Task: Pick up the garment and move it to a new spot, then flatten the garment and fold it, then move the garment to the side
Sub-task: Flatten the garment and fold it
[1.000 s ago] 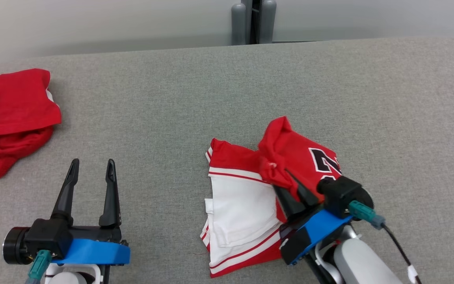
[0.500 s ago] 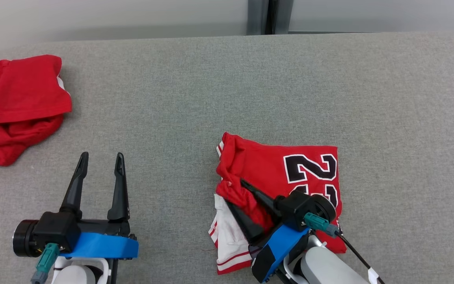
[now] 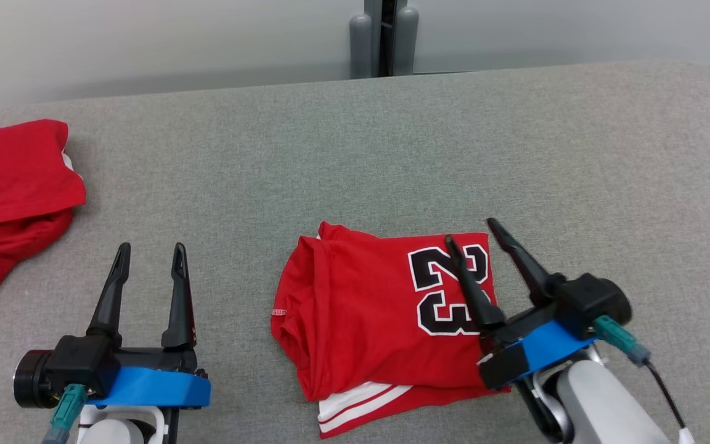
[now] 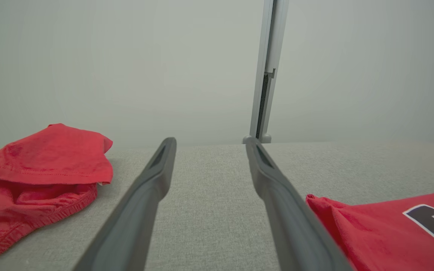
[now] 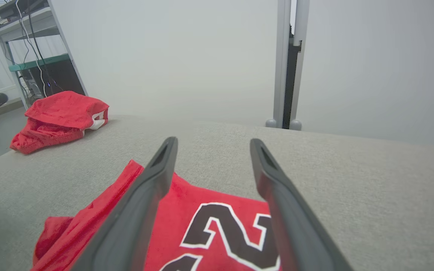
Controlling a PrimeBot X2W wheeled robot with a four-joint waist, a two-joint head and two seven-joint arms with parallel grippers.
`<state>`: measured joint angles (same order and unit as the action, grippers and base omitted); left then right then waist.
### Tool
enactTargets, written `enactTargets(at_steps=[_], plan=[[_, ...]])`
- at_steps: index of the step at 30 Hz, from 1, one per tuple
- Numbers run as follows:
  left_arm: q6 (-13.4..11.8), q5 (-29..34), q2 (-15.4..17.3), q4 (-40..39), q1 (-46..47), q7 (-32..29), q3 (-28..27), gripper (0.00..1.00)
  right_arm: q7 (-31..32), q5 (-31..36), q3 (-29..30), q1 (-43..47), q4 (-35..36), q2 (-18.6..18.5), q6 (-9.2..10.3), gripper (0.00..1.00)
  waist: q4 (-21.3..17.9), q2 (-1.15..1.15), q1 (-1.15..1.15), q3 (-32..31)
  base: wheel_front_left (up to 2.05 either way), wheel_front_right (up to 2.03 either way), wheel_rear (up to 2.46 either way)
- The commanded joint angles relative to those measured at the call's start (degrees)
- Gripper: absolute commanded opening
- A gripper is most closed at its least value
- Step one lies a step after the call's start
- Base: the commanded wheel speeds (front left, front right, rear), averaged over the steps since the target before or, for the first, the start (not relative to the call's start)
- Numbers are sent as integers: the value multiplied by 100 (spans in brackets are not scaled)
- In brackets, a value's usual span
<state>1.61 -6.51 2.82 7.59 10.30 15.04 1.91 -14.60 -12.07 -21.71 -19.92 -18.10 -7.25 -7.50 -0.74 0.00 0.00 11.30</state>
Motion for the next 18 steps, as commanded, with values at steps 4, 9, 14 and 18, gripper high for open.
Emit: enactTargets(at_steps=[4, 9, 14, 18], plan=[[17, 55, 17, 24, -136, 18, -64, 100, -50, 300, 983, 462, 377, -35, 3, 100, -153, 0, 0, -209, 0, 0, 0], [14, 113, 18, 15, -267, 18, -82, 100, -49, 527, 1714, 931, 730, 81, 3, 100, -195, 0, 0, -348, 0, 0, 0], [-44, 212, 18, -19, -449, 18, -170, 100, -51, 624, 2066, 1401, 933, 201, 3, 100, -209, 0, 0, -499, 0, 0, 0], [-95, 293, 18, -53, -637, 18, -250, 100, -52, 612, 2157, 1680, 1009, 280, 3, 100, -198, 0, 0, -597, 0, 0, 0]])
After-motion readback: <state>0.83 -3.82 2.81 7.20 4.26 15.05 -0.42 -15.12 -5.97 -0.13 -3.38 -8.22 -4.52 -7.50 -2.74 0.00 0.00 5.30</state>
